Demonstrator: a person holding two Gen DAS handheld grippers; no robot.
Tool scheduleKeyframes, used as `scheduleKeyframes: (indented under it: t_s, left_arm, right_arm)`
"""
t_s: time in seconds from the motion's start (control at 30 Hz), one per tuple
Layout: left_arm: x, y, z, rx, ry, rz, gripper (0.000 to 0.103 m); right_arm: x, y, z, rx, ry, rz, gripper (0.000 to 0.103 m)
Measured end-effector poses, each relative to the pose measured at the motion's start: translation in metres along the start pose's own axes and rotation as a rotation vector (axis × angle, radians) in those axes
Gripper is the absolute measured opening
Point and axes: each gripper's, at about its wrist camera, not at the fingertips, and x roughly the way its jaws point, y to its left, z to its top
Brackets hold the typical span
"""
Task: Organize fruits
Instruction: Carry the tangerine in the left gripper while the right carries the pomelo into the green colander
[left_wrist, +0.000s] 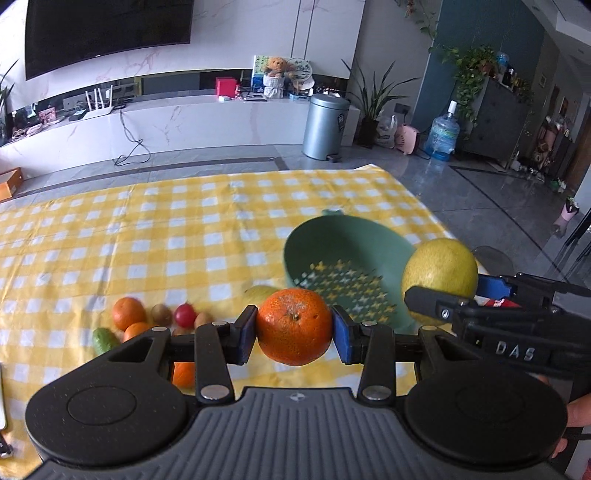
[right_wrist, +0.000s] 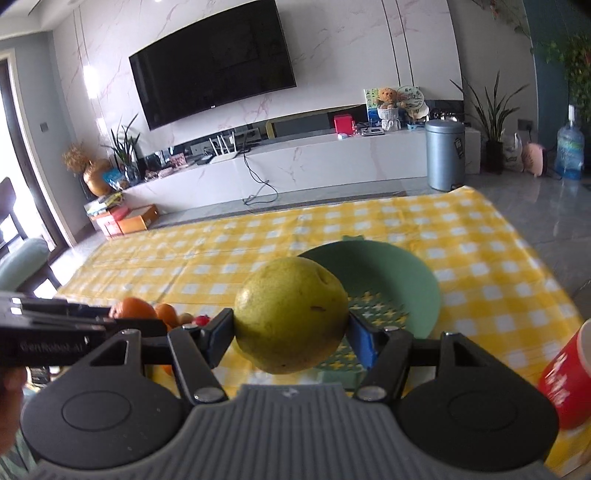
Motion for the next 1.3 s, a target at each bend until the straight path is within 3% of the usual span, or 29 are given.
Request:
scheduleKeyframes:
  t_s: [0.23, 0.57, 0.87, 1.3]
  left_arm:
    - [0.023, -0.023, 0.029, 0.012, 0.01, -0.052, 0.048]
    - [0.08, -0.041, 0.041, 0.04, 0.137, -0.107, 0.048]
    - [0.12, -0.044, 0.043, 0.078, 0.243, -0.101, 0.048]
    - [0.153, -0.045, 0.041, 0.119, 0.335, -0.073, 0.048]
  right_arm:
    - [0.01, -0.019, 0.018, -0.124, 0.075, -0.05, 0.063]
    - [0.051, -0.038, 0.023, -0.261, 0.265, -0.046, 0.063]
    - [0.089, -0.051, 0.028, -0.274, 0.39, -0.004, 0.063]
    - [0.126, -0.044, 0.03, -0.368, 0.519, -0.001, 0.063]
